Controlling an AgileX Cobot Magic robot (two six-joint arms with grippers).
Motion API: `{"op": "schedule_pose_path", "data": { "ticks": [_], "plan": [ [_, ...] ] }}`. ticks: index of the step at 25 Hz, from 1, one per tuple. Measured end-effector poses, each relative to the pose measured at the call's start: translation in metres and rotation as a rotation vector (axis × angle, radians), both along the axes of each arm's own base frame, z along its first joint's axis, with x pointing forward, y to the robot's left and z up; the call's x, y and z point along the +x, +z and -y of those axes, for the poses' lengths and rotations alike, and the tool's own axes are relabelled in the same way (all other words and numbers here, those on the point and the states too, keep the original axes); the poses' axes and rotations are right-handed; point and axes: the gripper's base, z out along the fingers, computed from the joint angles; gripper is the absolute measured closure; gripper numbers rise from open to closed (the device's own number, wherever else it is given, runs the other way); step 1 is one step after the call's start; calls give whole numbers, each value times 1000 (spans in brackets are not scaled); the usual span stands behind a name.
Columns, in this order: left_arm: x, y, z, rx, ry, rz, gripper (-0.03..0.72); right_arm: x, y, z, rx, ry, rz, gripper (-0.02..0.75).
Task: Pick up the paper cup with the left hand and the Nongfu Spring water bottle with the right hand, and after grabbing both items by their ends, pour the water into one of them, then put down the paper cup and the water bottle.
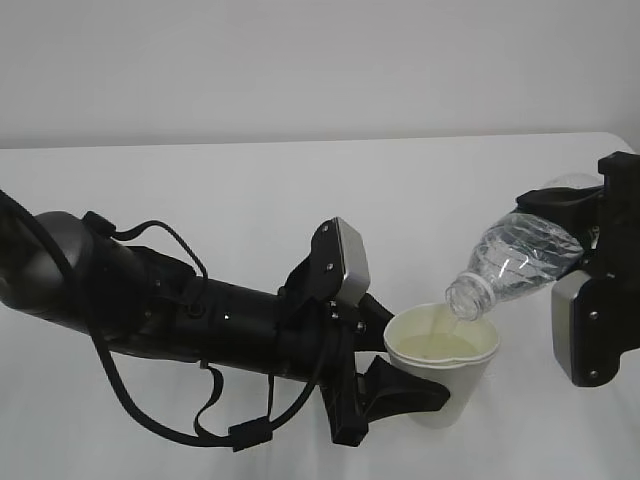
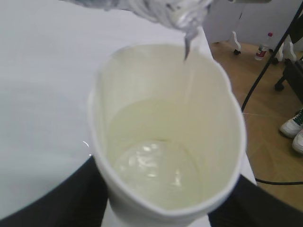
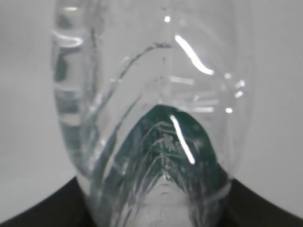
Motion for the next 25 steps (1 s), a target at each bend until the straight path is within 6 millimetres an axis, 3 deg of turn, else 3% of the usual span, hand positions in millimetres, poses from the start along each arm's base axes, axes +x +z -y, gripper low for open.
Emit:
{"op": "schedule_pose_path", "data": {
  "ticks": [25],
  "plan": [
    [0,0,0,1,-2,1,262,0,0,0,-5,-3,3,374]
  ]
}}
